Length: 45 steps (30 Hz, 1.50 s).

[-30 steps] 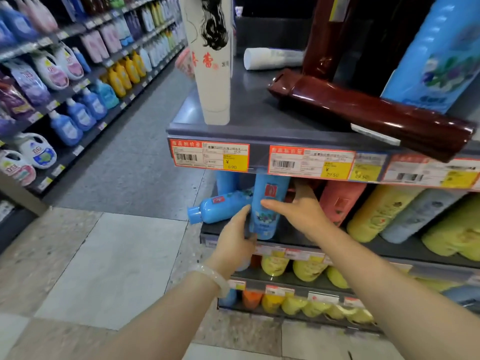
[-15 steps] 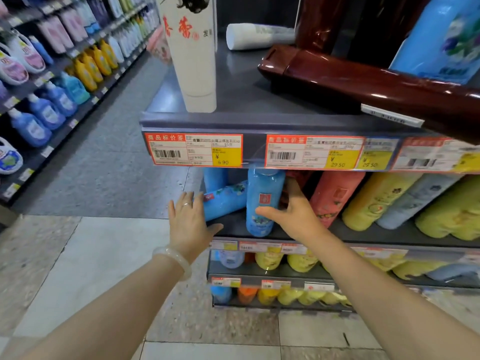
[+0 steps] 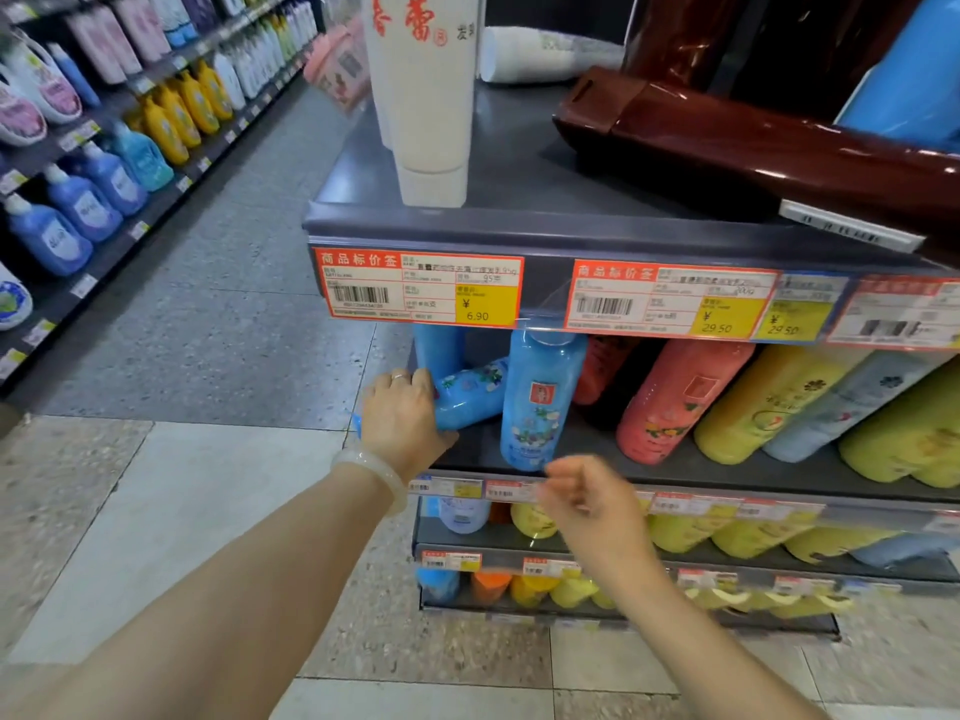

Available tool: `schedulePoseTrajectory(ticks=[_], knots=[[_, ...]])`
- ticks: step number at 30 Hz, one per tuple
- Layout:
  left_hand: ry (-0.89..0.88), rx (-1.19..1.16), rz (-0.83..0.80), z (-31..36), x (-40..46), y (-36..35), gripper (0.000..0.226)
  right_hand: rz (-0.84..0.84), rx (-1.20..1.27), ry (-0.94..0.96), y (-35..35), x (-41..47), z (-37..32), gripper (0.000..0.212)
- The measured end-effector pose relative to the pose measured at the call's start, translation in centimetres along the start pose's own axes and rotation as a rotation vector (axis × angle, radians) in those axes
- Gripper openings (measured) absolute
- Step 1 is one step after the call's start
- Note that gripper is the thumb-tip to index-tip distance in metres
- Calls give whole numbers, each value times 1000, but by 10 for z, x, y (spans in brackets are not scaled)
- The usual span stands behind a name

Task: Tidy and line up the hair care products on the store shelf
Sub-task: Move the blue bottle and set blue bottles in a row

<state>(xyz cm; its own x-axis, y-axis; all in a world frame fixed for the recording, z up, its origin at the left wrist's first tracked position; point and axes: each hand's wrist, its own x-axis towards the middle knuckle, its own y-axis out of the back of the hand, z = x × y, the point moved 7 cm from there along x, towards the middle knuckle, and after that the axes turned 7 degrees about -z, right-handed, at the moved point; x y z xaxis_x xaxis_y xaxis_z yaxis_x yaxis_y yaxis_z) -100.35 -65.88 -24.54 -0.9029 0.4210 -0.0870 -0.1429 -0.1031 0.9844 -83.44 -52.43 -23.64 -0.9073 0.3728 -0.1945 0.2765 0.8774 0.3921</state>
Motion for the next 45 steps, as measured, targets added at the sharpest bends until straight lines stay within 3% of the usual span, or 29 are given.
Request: schedulePoseTrajectory(ticks=[4, 7, 13, 18, 22, 24, 27, 30, 33, 34, 38, 40, 42, 45], knots=[[20, -199, -28, -7, -13, -3, 57, -216, -52, -53, -41, -9, 4, 20], [-11, -220, -21, -19, -22, 2, 58, -224, -108, -44, -53, -3, -5, 16], [-73, -209, 8, -64, -39, 26, 57, -137, -155, 22, -75, 11, -30, 39], [-342, 74, 167, -83, -52, 54, 66, -74, -403, 334, -95, 26, -77, 63], [-563, 197, 365, -80, -66, 71, 62, -330, -685, 254, -122, 54, -89, 87], [-601, 237, 446, -78, -68, 75, 58, -405, -635, 199, -128, 61, -89, 84], [-551, 244, 534, -77, -68, 73, 63, -314, -459, 187, -125, 66, -88, 73], [-310, 14, 576, -73, -70, 75, 83, -170, -273, 171, -119, 66, -85, 72], [-193, -353, 554, -64, -84, 62, 83, -51, -175, 185, -114, 65, -81, 70], [-188, -467, 512, -63, -86, 51, 82, -25, -135, 188, -113, 65, -80, 70], [-140, -1006, 88, -39, -76, 13, 82, 85, 55, 183, -107, 65, -75, 63], [-190, -1223, 43, -21, -70, 16, 70, 154, 109, 167, -103, 66, -72, 61], [-177, -1288, 69, -14, -62, 16, 62, 199, 154, 134, -98, 68, -64, 62], [-157, -1339, 101, -11, -55, 10, 64, 130, 190, 108, -97, 68, -55, 64]])
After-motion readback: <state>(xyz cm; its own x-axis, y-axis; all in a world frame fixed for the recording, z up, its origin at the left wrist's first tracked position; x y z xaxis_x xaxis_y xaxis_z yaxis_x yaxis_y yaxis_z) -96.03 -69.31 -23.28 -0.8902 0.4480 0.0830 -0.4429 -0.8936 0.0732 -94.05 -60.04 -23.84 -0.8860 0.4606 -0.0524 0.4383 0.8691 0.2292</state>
